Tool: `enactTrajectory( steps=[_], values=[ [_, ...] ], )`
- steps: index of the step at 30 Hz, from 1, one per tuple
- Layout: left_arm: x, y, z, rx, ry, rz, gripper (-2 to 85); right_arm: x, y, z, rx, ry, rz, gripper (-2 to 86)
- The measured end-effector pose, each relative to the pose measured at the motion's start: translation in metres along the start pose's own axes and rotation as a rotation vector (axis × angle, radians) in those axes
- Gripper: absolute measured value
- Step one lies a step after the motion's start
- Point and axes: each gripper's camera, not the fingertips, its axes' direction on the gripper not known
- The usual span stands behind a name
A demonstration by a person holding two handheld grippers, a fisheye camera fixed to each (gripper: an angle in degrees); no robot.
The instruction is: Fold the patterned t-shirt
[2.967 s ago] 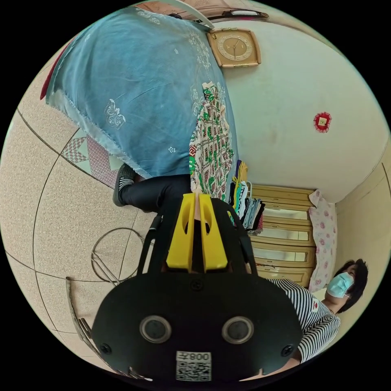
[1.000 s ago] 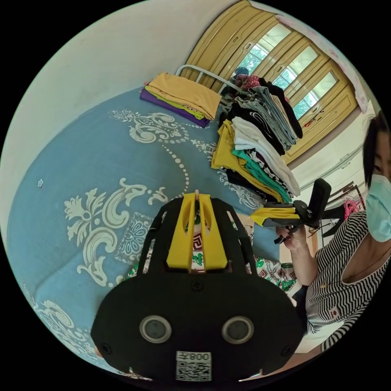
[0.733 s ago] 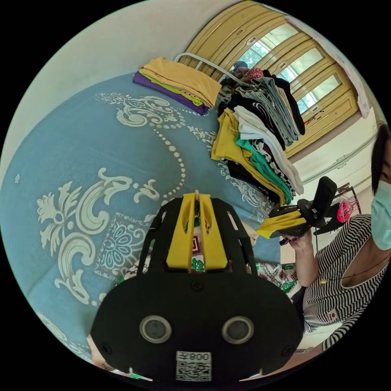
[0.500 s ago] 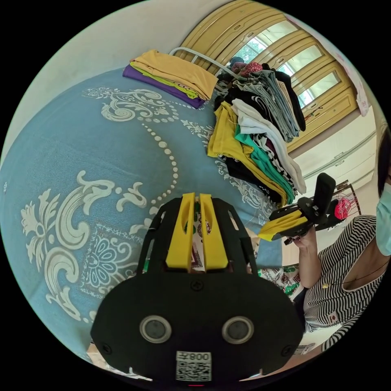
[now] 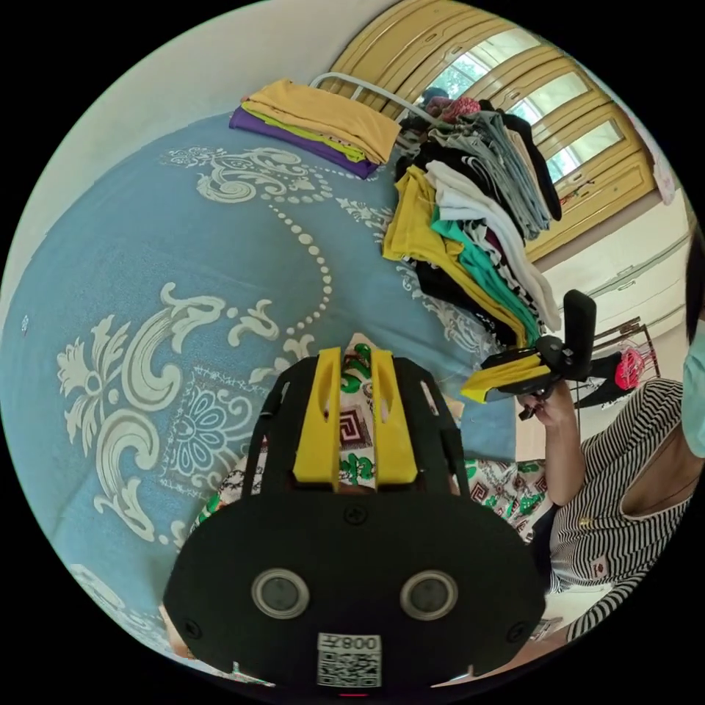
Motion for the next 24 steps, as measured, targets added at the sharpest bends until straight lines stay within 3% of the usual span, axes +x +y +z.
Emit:
enactTrajectory(
  steps=[3,8,14,24],
  values=[
    [0.004,0.000,-0.001,-0.058,-0.067,0.015,3.0,0.012,0.002,-0.004,0.024,-0.053,0.017,6.7],
    [-0.001,0.032,-0.061,0.170,0.156,0.079,1.9,0.025,0.003,-0.010,0.046,-0.186,-0.021,11.2],
    [-0.007,0.071,-0.108,0.323,0.353,0.115,1.7,0.030,0.002,-0.010,0.037,-0.184,-0.073,12.5],
    [0.010,0.089,-0.138,0.311,0.510,0.239,1.7,0.056,0.001,-0.010,0.066,-0.372,-0.123,12.9]
  ],
)
